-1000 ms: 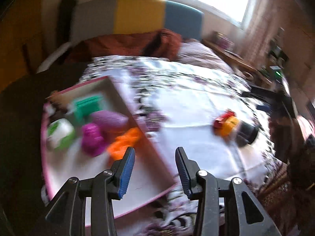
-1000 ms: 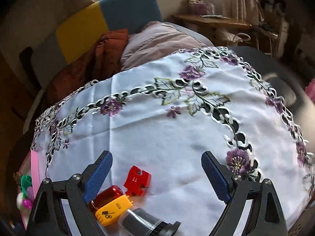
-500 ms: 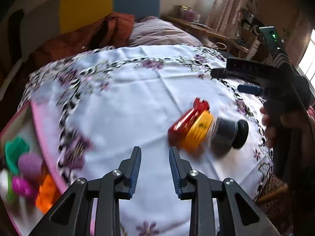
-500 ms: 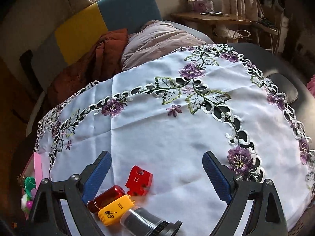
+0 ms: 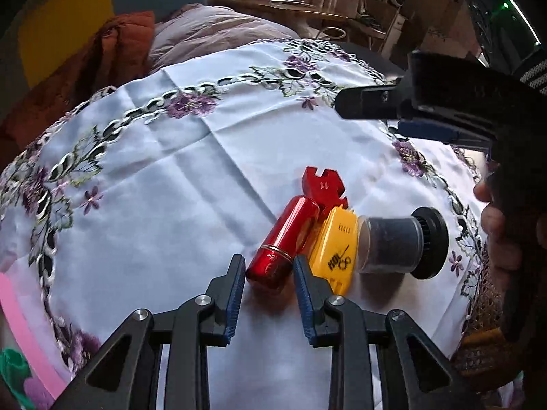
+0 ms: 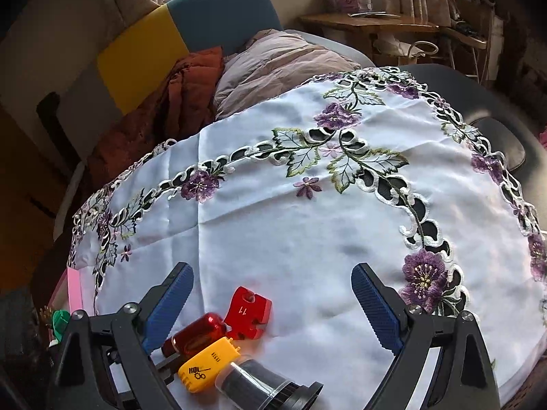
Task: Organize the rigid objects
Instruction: 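Grasp the red cylinder with the left tool, then lift the red cylinder with left while right moves to the black cup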
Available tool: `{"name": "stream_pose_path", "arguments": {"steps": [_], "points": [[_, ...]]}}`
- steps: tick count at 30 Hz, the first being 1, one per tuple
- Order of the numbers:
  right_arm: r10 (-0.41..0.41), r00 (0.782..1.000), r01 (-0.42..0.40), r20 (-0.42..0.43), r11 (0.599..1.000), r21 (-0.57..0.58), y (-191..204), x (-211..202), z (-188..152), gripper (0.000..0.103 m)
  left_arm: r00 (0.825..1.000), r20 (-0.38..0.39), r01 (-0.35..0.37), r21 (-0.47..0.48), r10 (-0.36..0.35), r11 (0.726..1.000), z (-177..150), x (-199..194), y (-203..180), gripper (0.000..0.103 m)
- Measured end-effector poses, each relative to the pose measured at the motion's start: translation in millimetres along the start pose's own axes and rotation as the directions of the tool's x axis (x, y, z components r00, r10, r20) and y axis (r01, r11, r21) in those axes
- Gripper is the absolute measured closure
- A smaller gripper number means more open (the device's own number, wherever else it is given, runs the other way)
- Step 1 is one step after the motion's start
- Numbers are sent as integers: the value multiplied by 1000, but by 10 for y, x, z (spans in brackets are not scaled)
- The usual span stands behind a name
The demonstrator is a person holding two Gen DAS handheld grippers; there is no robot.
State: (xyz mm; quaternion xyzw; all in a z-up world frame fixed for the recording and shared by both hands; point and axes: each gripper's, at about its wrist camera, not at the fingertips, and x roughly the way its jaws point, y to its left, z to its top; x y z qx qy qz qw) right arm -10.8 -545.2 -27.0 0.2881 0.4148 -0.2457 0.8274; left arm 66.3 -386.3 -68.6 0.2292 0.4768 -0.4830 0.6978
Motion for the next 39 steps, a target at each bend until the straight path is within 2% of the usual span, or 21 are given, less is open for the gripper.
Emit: {"name": "stream_pose_path", "arguments": {"steps": [6,11,16,21,23,25,27,30,35,39], "points": [[2,1000,-2,-4,1000,13,-20,7,5,9,999,-38,30,54,-28,998,145,90,-39,74],[9,1000,-8,-12,999,44,-67,16,11,9,997,-78,29,130,-19,991,218,143,-39,68],[10,1000,-9,-20,999,53,-75,31,6,9,996,-85,42,173,-28,984,325,246,-112,66],[12,999,-9,-36,996,84,-128,69,9,9,991,-116,86,202,-64,976,417,341,-169,65],[26,999,-21,-44,994,108,-172,83,13,9,991,-113,86,182,-66,980,452,402,-158,65],[23,999,-18,-42,992,127,-213,81,18,9,987,-120,119,124,-104,985,457,462,-110,66],[25,999,-18,-44,989,149,-252,90,24,9,988,-93,129,102,-120,986,425,474,-88,66],[41,997,-31,-57,985,171,-287,115,26,9,995,-66,80,86,-74,993,375,457,-87,77],[33,997,-22,-64,984,177,-302,127,26,9,1000,-28,-1,-40,0,999,161,308,69,77],[29,997,-16,-67,983,185,-322,129,26,9,999,7,-39,-165,40,986,-127,150,193,77]]}}
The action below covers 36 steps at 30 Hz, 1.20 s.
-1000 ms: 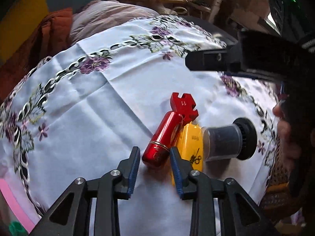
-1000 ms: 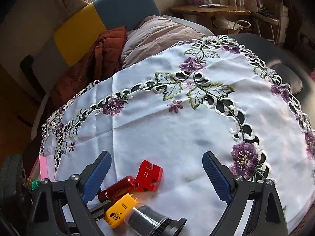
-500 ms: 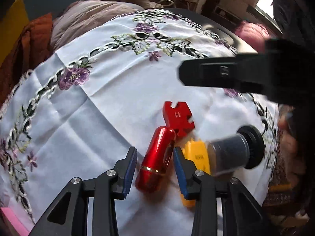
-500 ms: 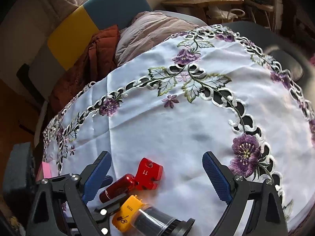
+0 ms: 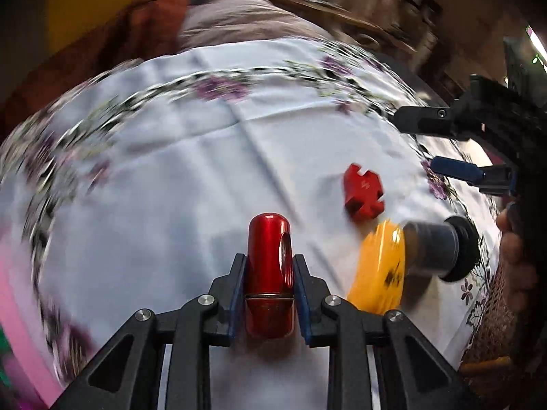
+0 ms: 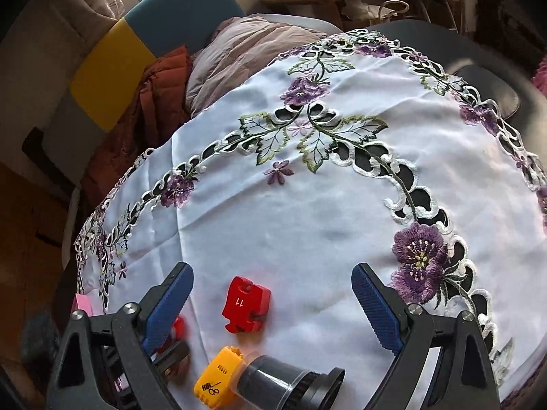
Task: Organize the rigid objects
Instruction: 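Lift the red cylinder with left while right moves to the black cup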
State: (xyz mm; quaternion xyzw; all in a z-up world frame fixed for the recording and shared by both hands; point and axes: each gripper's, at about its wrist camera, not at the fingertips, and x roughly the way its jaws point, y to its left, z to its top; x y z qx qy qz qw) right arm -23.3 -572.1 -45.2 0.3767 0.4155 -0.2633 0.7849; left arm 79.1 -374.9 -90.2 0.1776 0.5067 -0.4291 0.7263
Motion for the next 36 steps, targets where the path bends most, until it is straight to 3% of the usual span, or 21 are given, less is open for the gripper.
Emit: {"name": "stream_pose_path", "arguments": {"steps": [5,10,16,19,22,30,32,33,36], "points": [[10,999,-10,-36,1000,12,-21,42,-24,9,996,63,-58,-58,62,997,-453,-236,33,77],[68,990,-68,-120,998,11,21,79,-68,9,991,99,-87,-47,91,995,-657,-322,-11,77],[-15,976,-42,-218,966,-254,235,1,-108,6,989,128,-61,-58,68,996,-791,-403,44,77],[-91,964,-17,-249,916,-400,312,16,-171,6,988,141,-47,-73,57,996,-821,-420,63,77],[-186,951,23,-247,839,-543,401,74,-266,6,988,145,-41,-79,52,996,-834,-423,67,77],[-375,918,109,-133,558,-823,669,316,-455,8,986,160,-31,-89,45,996,-863,-439,75,77],[-425,901,148,-81,479,-865,696,428,-523,23,986,162,-30,-90,45,995,-867,-441,78,77],[-446,893,164,-64,455,-875,690,474,-547,23,986,162,-29,-92,44,995,-868,-442,80,77],[-424,903,162,-73,493,-855,645,443,-508,24,985,165,-25,-95,41,995,-870,-445,85,77]]}}
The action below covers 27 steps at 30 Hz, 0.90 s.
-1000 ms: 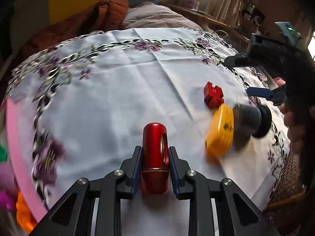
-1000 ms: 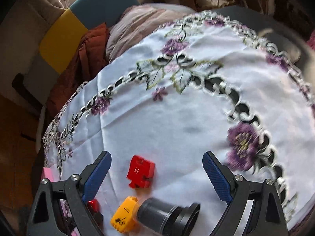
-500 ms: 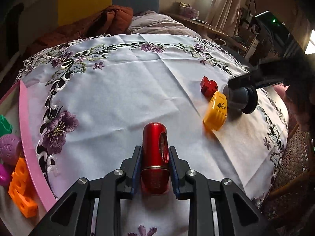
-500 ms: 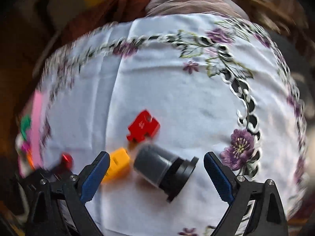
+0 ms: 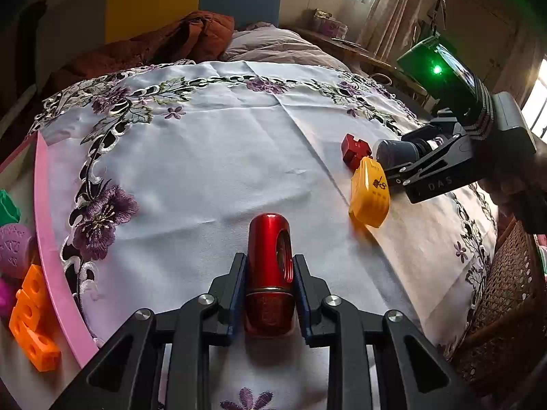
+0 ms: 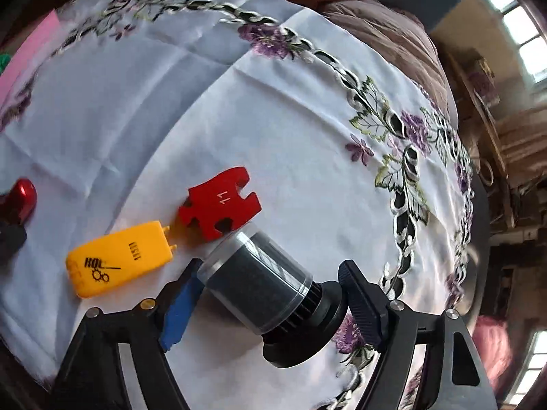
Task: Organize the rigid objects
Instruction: 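Lift the red cylinder with left while right moves to the black cup, then close the right tool around the black cup and lift it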
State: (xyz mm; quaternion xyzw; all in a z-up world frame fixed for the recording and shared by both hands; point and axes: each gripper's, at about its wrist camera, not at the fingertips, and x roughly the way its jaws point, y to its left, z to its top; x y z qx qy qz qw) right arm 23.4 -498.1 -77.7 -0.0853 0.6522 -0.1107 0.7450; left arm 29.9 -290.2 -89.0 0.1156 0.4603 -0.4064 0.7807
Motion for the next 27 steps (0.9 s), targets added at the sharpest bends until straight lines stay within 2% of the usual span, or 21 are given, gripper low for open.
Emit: {"name": "stream_pose_path", "arguments": {"steps": [2,3,5,6,8,13,16,18,19,20,27], "points": [[33,999,-33,1,998,58,-73,36,-9,24,1000,4,-3,1,3,1000,-6,-1,-5,77],[80,997,-77,-17,990,119,-145,80,-14,25,1000,6,-3,-2,3,1000,-11,-1,-5,77],[190,982,-185,-1,955,234,-305,150,-67,35,1000,12,-3,-12,3,1000,-18,-4,-3,77],[211,977,-206,9,942,266,-351,160,-87,36,1000,13,-3,-13,3,1000,-20,-8,-1,77],[200,979,-200,31,929,310,-408,149,-84,45,1000,13,-4,-15,4,1000,-17,-10,-1,77],[173,982,-188,75,918,348,-400,143,-51,46,1000,15,-10,-2,10,1000,-20,-13,-16,77],[200,974,-226,106,893,390,-358,107,-72,40,1000,19,-11,0,11,1000,-23,-14,-16,77],[220,967,-254,131,880,402,-372,110,-74,27,1000,20,-10,-2,10,1000,-26,-19,-15,77],[220,968,-251,123,888,386,-352,118,-59,15,1000,19,-9,-4,9,1000,-25,-19,-11,77],[210,972,-236,108,899,369,-308,123,-42,9,1000,18,-6,-6,6,1000,-23,-19,-7,77],[107,992,-120,72,967,225,-151,12,125,8,1000,16,6,-18,-5,1000,-16,-16,9,77]]}}
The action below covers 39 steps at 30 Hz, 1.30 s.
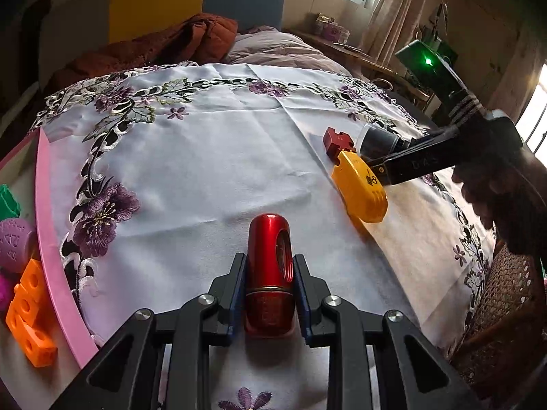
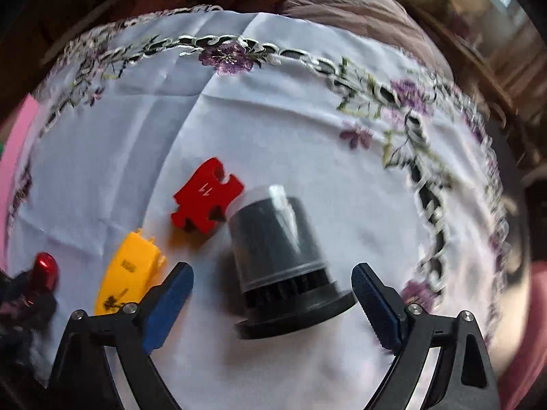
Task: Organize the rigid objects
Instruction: 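Close the right tool around the black cup and lift it, then carry the red cylinder into the pink tray and open left while right holds the cup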
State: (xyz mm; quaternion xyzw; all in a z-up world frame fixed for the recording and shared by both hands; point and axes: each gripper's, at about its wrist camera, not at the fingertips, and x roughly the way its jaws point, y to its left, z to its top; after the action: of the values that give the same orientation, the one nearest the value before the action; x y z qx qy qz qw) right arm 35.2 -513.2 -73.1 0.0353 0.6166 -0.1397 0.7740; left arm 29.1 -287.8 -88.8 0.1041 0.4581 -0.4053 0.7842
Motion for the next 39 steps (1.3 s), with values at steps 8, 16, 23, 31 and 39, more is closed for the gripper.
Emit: {"name": "stream_pose_path", "arguments": {"steps": [8,16,23,31,39], "points": [[-30,1000,29,-4,997,-69,-60,-5,204,20,1000,5,-2,0,2,1000,-9,-3,0,77],[19,998,-23,66,998,63,-135,132,78,58,999,2,-33,25,33,999,-3,-20,-48,77],[65,993,-75,96,991,107,-226,161,62,57,998,23,-51,16,50,999,2,-198,-101,77],[44,992,-53,119,996,73,-180,150,15,58,993,102,-65,3,65,998,38,-605,-146,77],[31,990,-38,137,998,48,-164,144,-3,57,977,194,-83,-59,93,995,61,-1135,-7,77]]}}
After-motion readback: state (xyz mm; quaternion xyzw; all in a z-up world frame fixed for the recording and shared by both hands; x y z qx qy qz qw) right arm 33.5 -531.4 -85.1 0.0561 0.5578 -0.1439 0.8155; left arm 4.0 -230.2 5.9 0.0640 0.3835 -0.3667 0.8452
